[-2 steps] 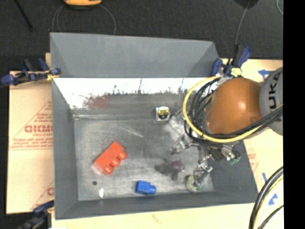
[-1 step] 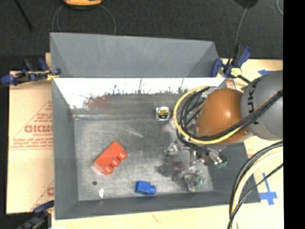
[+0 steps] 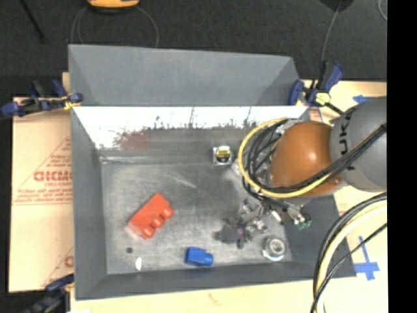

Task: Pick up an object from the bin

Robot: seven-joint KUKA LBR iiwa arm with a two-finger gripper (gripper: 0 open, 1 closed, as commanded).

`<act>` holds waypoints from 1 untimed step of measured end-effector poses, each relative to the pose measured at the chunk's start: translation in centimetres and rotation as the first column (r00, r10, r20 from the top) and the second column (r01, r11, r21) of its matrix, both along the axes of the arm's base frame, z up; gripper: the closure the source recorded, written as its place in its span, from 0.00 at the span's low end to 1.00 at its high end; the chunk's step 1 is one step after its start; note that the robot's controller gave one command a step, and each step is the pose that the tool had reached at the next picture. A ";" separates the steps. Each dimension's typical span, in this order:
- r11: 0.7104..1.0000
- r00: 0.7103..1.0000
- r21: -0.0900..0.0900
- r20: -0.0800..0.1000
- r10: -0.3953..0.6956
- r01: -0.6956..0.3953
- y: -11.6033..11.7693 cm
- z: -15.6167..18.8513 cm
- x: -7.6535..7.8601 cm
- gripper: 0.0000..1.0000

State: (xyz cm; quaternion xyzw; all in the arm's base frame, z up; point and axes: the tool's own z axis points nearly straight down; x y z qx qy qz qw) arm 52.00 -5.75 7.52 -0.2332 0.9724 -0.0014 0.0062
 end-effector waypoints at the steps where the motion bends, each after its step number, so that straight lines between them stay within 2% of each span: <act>1: 0.965 0.965 -0.006 -0.002 0.260 -0.260 -5.1 17.7 -0.1 1.00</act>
Offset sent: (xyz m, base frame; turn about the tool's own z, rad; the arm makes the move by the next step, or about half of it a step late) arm -0.0029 -0.0489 0.1727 -0.2667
